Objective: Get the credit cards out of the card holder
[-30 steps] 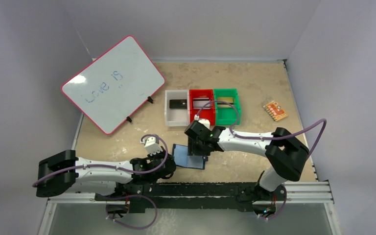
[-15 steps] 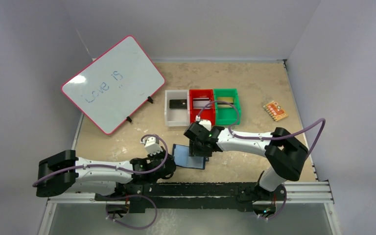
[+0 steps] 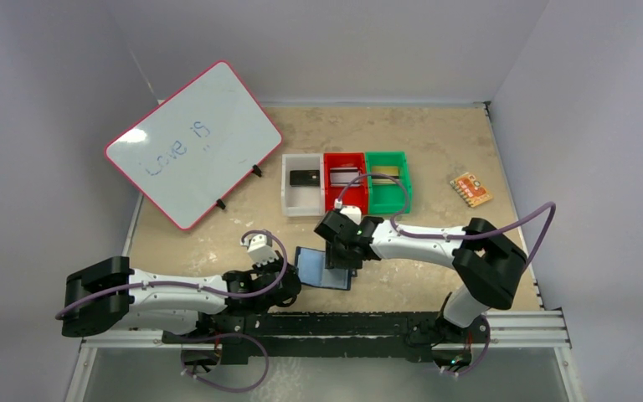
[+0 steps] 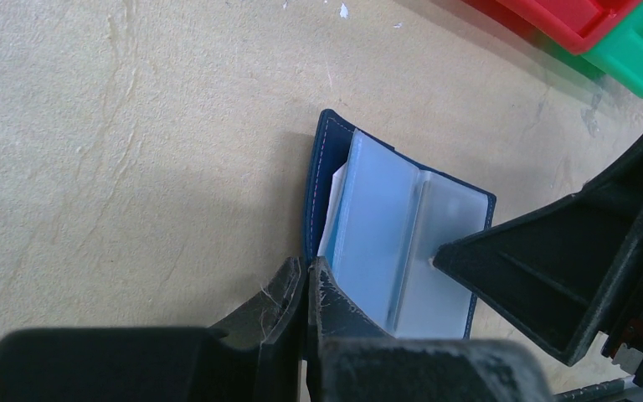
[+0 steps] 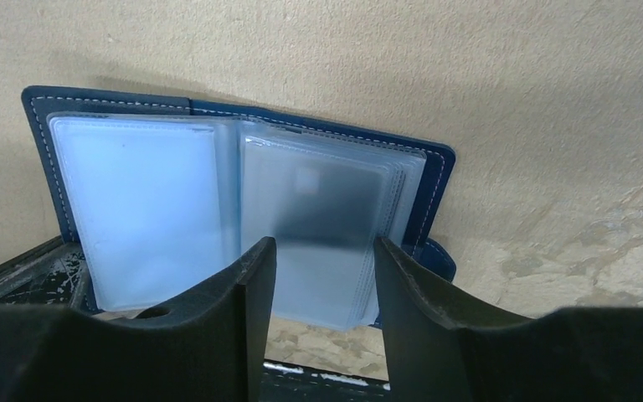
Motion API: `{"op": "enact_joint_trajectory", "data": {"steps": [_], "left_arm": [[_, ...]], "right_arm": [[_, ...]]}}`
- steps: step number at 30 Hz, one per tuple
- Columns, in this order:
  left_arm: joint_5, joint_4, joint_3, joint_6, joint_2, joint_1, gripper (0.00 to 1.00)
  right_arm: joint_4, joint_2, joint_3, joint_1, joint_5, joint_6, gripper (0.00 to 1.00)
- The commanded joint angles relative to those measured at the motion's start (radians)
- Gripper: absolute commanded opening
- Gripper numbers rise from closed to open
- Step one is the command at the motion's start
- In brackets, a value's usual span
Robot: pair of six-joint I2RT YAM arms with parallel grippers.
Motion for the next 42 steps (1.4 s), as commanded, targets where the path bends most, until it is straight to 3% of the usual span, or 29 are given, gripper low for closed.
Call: {"op": "enact_joint_trajectory", "data": {"steps": [1, 30, 42], "left_arm": [[-0.024, 0.014, 0.019, -0.014, -0.011, -0.012, 0.00], [-0.024, 0.017, 0.018, -0.013, 0.000, -0.015, 0.00], [-0.026, 0.017, 0.015, -0.016, -0.004, -0.014, 0.00]], "right_arm": [[0.037, -0.037, 0.016, 0.013, 0.001, -0.017, 0.48], [-0.194, 0.049, 0.221, 0.086, 0.103, -0.001, 0.53], [-0.012, -0.037, 0.171, 0.090, -0.015, -0.024, 0.55]]}}
